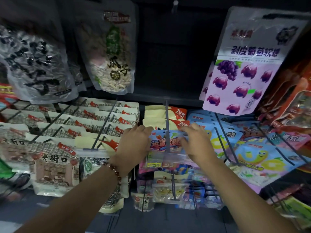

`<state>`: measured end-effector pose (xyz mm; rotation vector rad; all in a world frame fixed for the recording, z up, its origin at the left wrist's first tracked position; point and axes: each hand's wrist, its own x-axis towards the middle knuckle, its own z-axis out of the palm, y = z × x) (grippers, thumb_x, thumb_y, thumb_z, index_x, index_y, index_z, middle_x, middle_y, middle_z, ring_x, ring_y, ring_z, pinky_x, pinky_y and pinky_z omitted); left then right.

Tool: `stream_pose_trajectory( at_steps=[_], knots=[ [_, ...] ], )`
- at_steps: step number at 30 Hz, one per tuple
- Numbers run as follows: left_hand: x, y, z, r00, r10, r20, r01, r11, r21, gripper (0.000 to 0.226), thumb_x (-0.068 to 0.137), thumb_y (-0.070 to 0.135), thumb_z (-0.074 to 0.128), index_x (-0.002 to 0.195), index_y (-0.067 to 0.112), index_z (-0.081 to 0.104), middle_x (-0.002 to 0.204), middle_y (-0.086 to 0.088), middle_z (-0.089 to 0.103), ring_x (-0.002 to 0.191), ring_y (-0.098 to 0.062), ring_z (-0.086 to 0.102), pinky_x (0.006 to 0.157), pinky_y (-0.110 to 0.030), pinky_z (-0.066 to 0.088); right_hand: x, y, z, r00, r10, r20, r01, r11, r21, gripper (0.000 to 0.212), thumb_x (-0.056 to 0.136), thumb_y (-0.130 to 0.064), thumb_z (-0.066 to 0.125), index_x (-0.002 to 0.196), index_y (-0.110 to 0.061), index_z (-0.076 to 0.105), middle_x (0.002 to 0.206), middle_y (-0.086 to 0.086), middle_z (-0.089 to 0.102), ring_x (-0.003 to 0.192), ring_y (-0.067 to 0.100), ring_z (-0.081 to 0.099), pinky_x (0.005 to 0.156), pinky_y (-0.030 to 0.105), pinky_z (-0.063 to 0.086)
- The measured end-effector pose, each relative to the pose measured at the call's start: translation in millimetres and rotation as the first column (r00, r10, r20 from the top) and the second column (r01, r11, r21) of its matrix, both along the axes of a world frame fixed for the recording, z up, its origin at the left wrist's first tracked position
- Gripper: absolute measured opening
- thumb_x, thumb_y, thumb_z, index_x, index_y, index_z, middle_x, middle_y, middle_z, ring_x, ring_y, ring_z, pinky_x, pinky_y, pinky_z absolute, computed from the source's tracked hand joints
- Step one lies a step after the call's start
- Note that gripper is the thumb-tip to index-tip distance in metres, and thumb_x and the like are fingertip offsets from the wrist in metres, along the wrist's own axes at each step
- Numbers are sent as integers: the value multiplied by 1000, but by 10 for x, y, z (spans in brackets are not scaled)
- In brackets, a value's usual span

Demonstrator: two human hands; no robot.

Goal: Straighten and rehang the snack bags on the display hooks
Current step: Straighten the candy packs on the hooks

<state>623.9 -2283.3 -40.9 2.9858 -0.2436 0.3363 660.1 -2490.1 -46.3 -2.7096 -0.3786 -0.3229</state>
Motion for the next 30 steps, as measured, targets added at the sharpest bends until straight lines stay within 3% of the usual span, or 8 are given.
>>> stream_pose_trajectory(
  at_steps=[2, 5, 9, 13, 17, 19, 22, 30],
  knots=[
    [-47, 60, -44, 999, -35, 42, 37, 998, -55, 34, 99, 22, 48, 132, 20, 53, 117, -3, 61, 100, -25, 61, 87, -37, 46, -39, -5, -25, 999, 34, -12, -33, 997, 64, 27, 93, -20, 60, 118, -13, 68, 96, -2, 48, 92, 16, 46, 74, 28, 35],
    [-131, 139, -91, 991, -103, 85, 111, 989, -96, 19, 94, 16, 56, 111, 14, 62, 98, -5, 63, 79, -28, 62, 69, -35, 47, -182, -34, -51, 997, 67, -23, -63, 986, 153, 16, 94, -15, 61, 106, -9, 70, 91, -4, 43, 78, 13, 45, 62, 19, 30],
    [-235, 235, -154, 958, -212, 192, 229, 971, -72, 14, 74, 7, 76, 83, 14, 68, 76, -3, 64, 63, -27, 62, 63, -35, 49, -407, -67, -105, 997, 49, -56, -38, 984, 176, 7, 91, -6, 64, 96, -8, 68, 90, -2, 48, 79, 18, 51, 71, 25, 36],
    [-353, 305, -219, 905, -316, 284, 350, 933, -78, 12, 77, 9, 73, 86, 16, 70, 76, 0, 66, 67, -24, 62, 79, -35, 47, -688, -48, -118, 991, 2, -136, 35, 962, 271, 26, 89, 5, 56, 104, -15, 65, 103, -5, 52, 83, 12, 49, 69, 16, 33],
    [-454, 331, -220, 879, -354, 320, 403, 910, -101, 15, 76, 5, 73, 86, 15, 71, 75, -1, 65, 68, -25, 62, 91, -36, 45, -932, 55, -72, 996, -40, -79, 65, 935, 348, 34, 95, -4, 54, 82, -35, 50, 86, -12, 47, 79, -3, 48, 68, 10, 33],
    [-502, 357, -235, 862, -395, 317, 452, 883, -128, 13, 79, 6, 70, 86, 16, 70, 75, -1, 64, 68, -26, 61, 85, -36, 46, -1057, 93, -95, 994, -82, -73, 103, 927, 360, 29, 97, -12, 56, 80, -35, 49, 84, -10, 47, 79, -2, 49, 66, 13, 35],
    [-589, 389, -289, 847, -442, 295, 502, 848, -168, 8, 83, 10, 64, 87, 15, 68, 79, -1, 64, 73, -26, 60, 78, -35, 46, -1260, 114, -143, 984, -166, -72, 181, 904, 386, 8, 95, -21, 62, 92, -27, 61, 94, -9, 57, 87, -3, 54, 68, 10, 40],
    [-825, 268, -270, 865, -467, 185, 500, 765, -405, 14, 93, 26, 54, 101, 22, 65, 89, 6, 65, 76, -19, 61, 58, -30, 43, -1687, -30, -80, 965, -260, -21, 251, 903, 348, 12, 93, -18, 64, 94, -28, 60, 93, -15, 56, 90, -3, 54, 69, 4, 37]
  ],
)
